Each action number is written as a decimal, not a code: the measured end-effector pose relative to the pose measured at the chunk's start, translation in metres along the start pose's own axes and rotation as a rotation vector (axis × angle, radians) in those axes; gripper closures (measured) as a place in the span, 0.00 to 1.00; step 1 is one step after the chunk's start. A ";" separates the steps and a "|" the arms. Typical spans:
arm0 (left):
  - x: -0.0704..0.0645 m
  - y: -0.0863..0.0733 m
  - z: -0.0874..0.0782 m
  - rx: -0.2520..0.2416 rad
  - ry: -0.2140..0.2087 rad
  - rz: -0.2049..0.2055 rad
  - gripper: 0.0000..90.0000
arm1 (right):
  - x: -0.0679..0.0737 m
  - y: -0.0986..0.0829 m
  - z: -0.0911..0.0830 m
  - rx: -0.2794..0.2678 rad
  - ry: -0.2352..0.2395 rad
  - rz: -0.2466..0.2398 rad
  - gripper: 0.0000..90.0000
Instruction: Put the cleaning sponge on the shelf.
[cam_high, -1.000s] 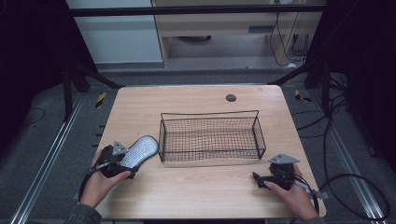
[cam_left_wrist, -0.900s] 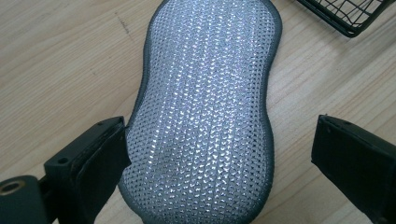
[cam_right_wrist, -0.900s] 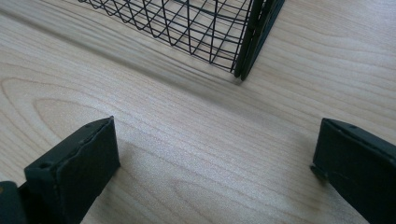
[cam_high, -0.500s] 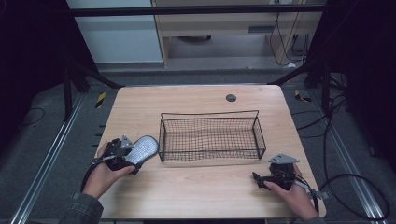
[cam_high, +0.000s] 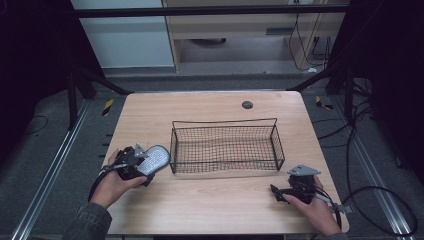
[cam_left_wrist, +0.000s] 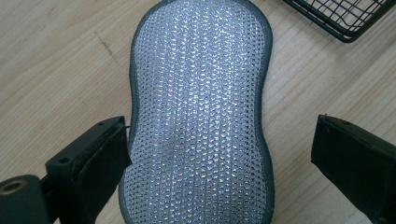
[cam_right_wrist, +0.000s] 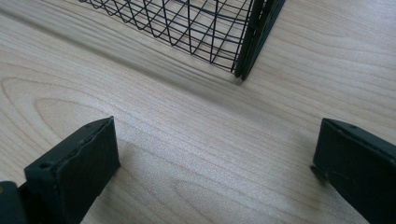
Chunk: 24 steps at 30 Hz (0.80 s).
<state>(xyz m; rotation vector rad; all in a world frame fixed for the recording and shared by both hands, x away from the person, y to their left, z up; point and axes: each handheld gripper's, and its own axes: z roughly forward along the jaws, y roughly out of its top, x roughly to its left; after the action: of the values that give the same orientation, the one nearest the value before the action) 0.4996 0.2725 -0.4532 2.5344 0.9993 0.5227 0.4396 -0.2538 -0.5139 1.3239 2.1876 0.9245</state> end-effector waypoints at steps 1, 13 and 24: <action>0.000 0.001 0.001 0.006 -0.002 0.004 0.04 | 0.000 0.000 0.000 0.000 0.000 0.000 0.01; 0.000 0.015 0.010 0.105 -0.030 0.051 0.04 | 0.000 0.000 0.000 0.000 0.001 0.000 0.00; 0.008 0.027 0.017 0.152 -0.037 0.042 0.04 | 0.000 0.000 0.000 0.000 0.001 -0.001 0.00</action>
<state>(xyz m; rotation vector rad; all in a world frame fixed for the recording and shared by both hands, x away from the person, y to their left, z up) 0.5285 0.2566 -0.4540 2.6940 1.0096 0.4239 0.4397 -0.2538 -0.5139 1.3227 2.1889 0.9252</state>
